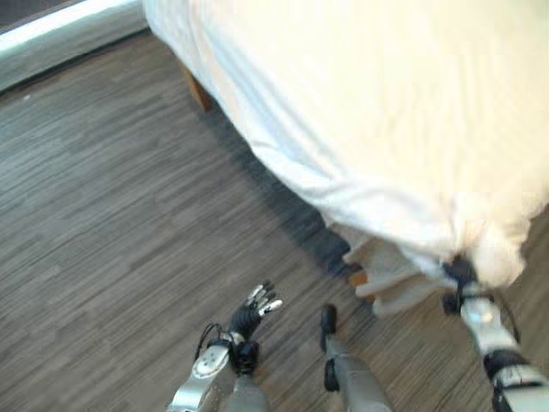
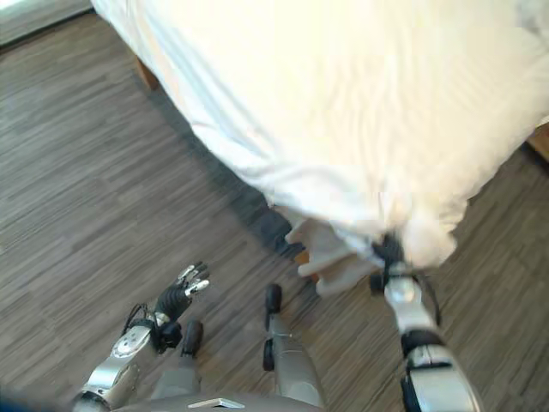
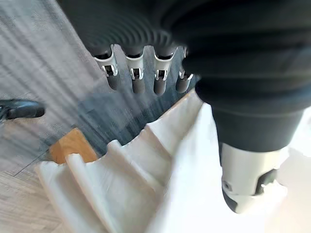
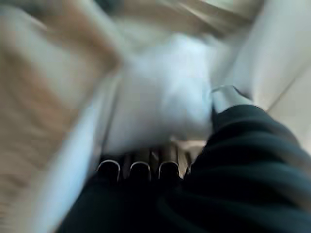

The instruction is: Making the bed.

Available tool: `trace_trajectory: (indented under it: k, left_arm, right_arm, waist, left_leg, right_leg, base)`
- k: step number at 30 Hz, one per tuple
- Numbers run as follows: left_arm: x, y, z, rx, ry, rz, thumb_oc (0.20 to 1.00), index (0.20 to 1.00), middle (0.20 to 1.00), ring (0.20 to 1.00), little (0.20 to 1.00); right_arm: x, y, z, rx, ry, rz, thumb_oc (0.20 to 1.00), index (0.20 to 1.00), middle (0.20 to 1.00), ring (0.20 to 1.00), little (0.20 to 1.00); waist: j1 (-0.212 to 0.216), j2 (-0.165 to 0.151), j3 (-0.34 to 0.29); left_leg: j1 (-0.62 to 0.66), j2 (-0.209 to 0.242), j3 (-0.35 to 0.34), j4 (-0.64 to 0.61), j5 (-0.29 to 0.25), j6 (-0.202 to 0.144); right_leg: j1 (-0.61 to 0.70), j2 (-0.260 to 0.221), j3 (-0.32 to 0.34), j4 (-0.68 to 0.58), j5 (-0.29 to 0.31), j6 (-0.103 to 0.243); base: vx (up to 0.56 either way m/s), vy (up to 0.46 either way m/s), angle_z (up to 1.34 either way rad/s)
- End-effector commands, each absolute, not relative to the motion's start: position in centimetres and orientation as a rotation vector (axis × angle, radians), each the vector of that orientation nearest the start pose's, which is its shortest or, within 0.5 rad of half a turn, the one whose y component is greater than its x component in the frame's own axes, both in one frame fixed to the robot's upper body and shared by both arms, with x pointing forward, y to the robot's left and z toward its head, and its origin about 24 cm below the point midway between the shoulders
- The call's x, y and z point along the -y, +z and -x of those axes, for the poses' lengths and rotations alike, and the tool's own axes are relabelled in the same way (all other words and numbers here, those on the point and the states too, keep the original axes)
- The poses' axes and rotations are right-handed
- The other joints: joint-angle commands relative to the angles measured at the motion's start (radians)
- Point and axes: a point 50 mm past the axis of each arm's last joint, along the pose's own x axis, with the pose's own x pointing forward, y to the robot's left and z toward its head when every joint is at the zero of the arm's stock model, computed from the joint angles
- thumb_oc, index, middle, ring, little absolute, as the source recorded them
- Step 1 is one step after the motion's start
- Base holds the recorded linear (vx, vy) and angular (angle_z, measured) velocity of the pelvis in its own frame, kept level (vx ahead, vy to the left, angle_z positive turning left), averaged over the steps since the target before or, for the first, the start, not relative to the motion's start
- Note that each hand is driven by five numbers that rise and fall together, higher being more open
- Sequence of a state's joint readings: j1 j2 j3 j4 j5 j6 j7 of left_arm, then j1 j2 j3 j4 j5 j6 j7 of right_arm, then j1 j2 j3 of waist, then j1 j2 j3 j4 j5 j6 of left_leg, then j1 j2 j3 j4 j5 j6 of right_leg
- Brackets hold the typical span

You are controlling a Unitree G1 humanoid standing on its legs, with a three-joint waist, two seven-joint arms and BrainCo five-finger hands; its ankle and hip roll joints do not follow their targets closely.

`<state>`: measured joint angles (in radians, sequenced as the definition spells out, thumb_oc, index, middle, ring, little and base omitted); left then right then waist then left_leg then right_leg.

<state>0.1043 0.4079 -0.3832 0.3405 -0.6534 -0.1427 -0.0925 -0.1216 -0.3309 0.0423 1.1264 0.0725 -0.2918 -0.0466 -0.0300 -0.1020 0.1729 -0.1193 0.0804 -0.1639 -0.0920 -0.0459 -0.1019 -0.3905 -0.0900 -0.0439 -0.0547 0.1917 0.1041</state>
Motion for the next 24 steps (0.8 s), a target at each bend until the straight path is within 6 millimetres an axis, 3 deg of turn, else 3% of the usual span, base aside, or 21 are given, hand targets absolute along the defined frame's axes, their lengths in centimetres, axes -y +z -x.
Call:
trace_trajectory:
  k: [1, 2, 3, 6, 9, 14, 15, 16, 18, 20, 22, 24]
  left_arm:
    - [-17.5, -3.3, -21.6, -0.298, -0.210, 0.278, 1.000, 1.000, 1.000, 1.000, 1.000]
    - [-17.6, -3.3, -21.4, -0.300, -0.212, 0.282, 1.000, 1.000, 1.000, 1.000, 1.000]
    - [-17.6, -3.4, -21.2, -0.307, -0.215, 0.282, 1.000, 1.000, 1.000, 1.000, 1.000]
    - [-17.7, -4.3, -20.6, -0.352, -0.225, 0.288, 1.000, 1.000, 1.000, 1.000, 1.000]
    - [-17.7, -4.6, -20.3, -0.369, -0.227, 0.295, 1.000, 1.000, 1.000, 1.000, 1.000]
    - [-17.7, -4.5, -20.0, -0.382, -0.275, 0.301, 1.000, 1.000, 1.000, 1.000, 1.000]
    - [-17.7, -4.4, -20.0, -0.379, -0.289, 0.297, 1.000, 1.000, 1.000, 1.000, 1.000]
    - [-17.7, -4.2, -20.1, -0.378, -0.315, 0.278, 1.000, 1.000, 1.000, 1.000, 1.000]
    - [-17.8, -4.2, -20.1, -0.377, -0.319, 0.274, 1.000, 1.000, 1.000, 1.000, 1.000]
    - [-18.1, -4.0, -20.0, -0.376, -0.323, 0.271, 1.000, 1.000, 1.000, 1.000, 1.000]
    - [-18.3, -4.1, -19.9, -0.383, -0.318, 0.262, 1.000, 1.000, 1.000, 1.000, 1.000]
    - [-18.4, -4.1, -20.0, -0.383, -0.309, 0.252, 1.000, 1.000, 1.000, 1.000, 1.000]
  right_arm:
    - [30.0, -15.1, -1.0, -1.419, -0.340, 0.257, 0.539, 0.539, 0.539, 0.539, 0.539]
    - [29.5, -15.4, -0.1, -1.463, -0.310, 0.251, 0.893, 0.893, 0.893, 0.893, 0.893]
    - [29.1, -15.5, 0.4, -1.492, -0.283, 0.247, 1.000, 1.000, 1.000, 1.000, 1.000]
    - [28.6, -15.7, 1.7, -1.551, -0.275, 0.195, 1.000, 1.000, 1.000, 1.000, 1.000]
    - [28.7, -15.6, 1.9, -1.557, -0.288, 0.168, 1.000, 1.000, 1.000, 1.000, 1.000]
    - [30.1, -14.9, 3.8, -1.633, -0.324, 0.087, 1.000, 1.000, 1.000, 1.000, 1.000]
    - [30.5, -14.6, 4.3, -1.658, -0.319, 0.092, 1.000, 1.000, 1.000, 1.000, 1.000]
    - [31.2, -13.9, 6.6, -1.746, -0.305, 0.090, 1.000, 1.000, 1.000, 1.000, 1.000]
    - [31.5, -13.6, 7.1, -1.765, -0.308, 0.092, 1.000, 1.000, 1.000, 1.000, 1.000]
    - [31.9, -12.9, 9.2, -1.846, -0.300, 0.084, 1.000, 1.000, 1.000, 1.000, 1.000]
    - [33.2, -12.0, 9.7, -1.852, -0.353, 0.128, 1.000, 1.000, 1.000, 1.000, 1.000]
    - [36.6, -10.7, 7.7, -1.733, -0.529, 0.220, 1.000, 1.000, 1.000, 1.000, 1.000]
  waist:
    - [-0.080, 0.114, 0.091]
    - [-0.082, 0.117, 0.081]
    - [-0.083, 0.119, 0.073]
    - [-0.086, 0.128, 0.041]
    - [-0.087, 0.131, 0.024]
    - [-0.088, 0.130, -0.032]
    - [-0.090, 0.128, -0.039]
    - [-0.094, 0.122, -0.053]
    - [-0.094, 0.121, -0.057]
    - [-0.097, 0.116, -0.066]
    - [-0.096, 0.110, -0.071]
    - [-0.096, 0.105, -0.073]
  left_leg:
    - [0.078, 0.022, 0.007, 0.005, 0.049, 0.032]
    - [0.087, 0.021, 0.009, 0.005, 0.045, 0.033]
    - [0.097, 0.021, 0.011, 0.005, 0.041, 0.034]
    - [0.125, 0.022, 0.020, 0.005, 0.028, 0.035]
    - [0.142, 0.024, 0.023, 0.005, 0.026, 0.037]
    - [0.175, 0.025, 0.027, 0.005, 0.024, 0.038]
    - [0.179, 0.026, 0.028, 0.005, 0.022, 0.038]
    - [0.186, 0.025, 0.029, 0.005, 0.020, 0.038]
    - [0.187, 0.025, 0.028, 0.005, 0.018, 0.038]
    - [0.189, 0.025, 0.028, 0.005, 0.016, 0.038]
    - [0.192, 0.023, 0.031, 0.005, 0.014, 0.039]
    - [0.194, 0.022, 0.038, 0.005, 0.006, 0.040]
  right_leg:
    - [0.017, -0.006, 0.027, 0.108, -0.071, 0.022]
    - [0.025, -0.006, 0.029, 0.107, -0.072, 0.022]
    - [0.033, -0.005, 0.034, 0.106, -0.073, 0.021]
    - [0.062, -0.006, 0.039, 0.098, -0.078, 0.023]
    - [0.081, -0.007, 0.041, 0.092, -0.078, 0.023]
    - [0.132, -0.004, 0.042, 0.069, -0.077, 0.027]
    - [0.138, -0.004, 0.044, 0.065, -0.076, 0.028]
    - [0.148, -0.005, 0.042, 0.058, -0.073, 0.030]
    - [0.153, -0.006, 0.041, 0.055, -0.072, 0.030]
    - [0.159, -0.009, 0.039, 0.048, -0.068, 0.033]
    - [0.167, -0.008, 0.041, 0.043, -0.065, 0.035]
    - [0.171, -0.008, 0.047, 0.037, -0.059, 0.037]
  base:
    - [0.05, 0.077, -0.09]
    - [0.02, 0.052, -0.15]
    - [0.01, 0.045, -0.16]
    - [0.03, 0.028, -0.11]
    - [0.03, 0.006, -0.03]
    - [0.03, -0.002, -0.08]
    - [0.03, 0.000, -0.10]
    - [0.02, 0.001, -0.11]
    - [0.01, -0.001, -0.11]
    - [0.01, -0.002, -0.06]
    - [0.00, 0.001, -0.02]
    - [-0.01, 0.015, -0.16]
